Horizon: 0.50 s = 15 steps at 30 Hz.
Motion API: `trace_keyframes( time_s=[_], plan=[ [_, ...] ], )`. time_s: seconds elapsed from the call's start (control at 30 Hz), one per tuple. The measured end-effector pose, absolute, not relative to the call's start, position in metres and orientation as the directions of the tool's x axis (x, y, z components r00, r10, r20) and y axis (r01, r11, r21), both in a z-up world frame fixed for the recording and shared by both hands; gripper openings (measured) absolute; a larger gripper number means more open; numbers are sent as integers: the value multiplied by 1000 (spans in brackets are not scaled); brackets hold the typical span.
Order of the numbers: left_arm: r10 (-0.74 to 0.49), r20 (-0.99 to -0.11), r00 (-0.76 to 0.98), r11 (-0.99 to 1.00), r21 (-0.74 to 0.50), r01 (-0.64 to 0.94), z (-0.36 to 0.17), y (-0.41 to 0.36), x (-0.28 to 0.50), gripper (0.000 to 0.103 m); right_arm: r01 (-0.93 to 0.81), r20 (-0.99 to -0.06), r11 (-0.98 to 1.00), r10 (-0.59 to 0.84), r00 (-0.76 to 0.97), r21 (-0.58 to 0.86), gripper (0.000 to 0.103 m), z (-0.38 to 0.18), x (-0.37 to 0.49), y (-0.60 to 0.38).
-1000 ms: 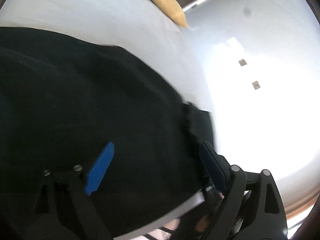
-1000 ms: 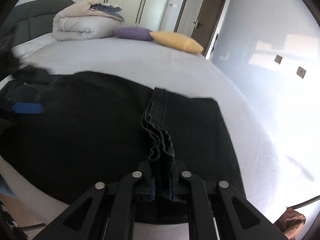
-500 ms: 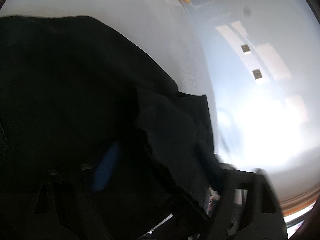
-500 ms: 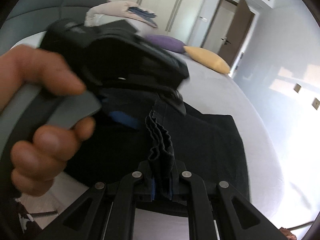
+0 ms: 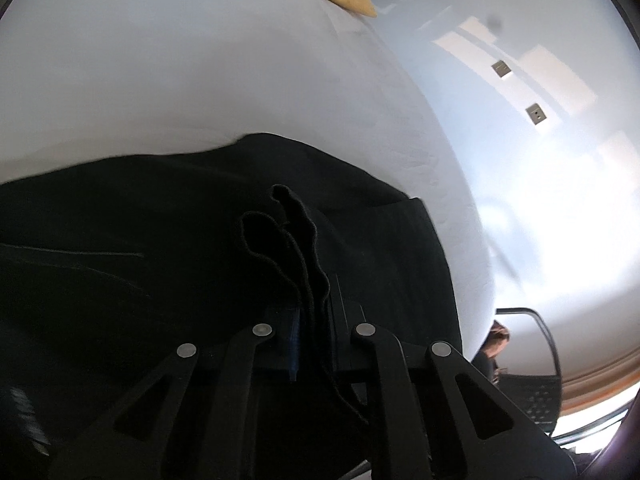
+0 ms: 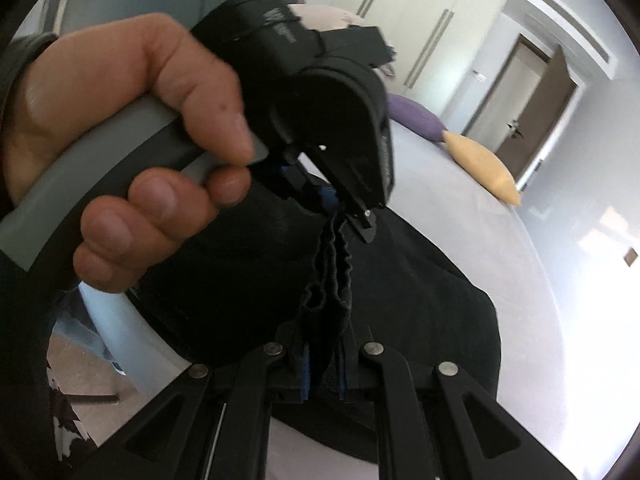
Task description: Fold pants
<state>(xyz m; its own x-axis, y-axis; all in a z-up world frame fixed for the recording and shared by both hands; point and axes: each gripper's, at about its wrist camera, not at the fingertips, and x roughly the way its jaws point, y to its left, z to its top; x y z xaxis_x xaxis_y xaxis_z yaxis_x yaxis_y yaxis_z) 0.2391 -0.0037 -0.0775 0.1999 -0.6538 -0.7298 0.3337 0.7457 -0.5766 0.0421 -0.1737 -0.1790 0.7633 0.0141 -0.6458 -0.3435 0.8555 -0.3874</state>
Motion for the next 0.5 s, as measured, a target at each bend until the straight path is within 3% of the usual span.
trace_keyframes(
  time_s=[0.3, 0.5],
  plan=[
    [-598, -774, 208, 790, -525, 317, -106, 8, 254, 10, -406, -707, 839, 36, 706, -363, 11, -189, 73, -181],
    [-598, -769, 227, 791, -521, 320, -123, 14, 242, 12, -420, -731, 856, 75, 678, -302, 22, -206, 91, -193]
  ],
)
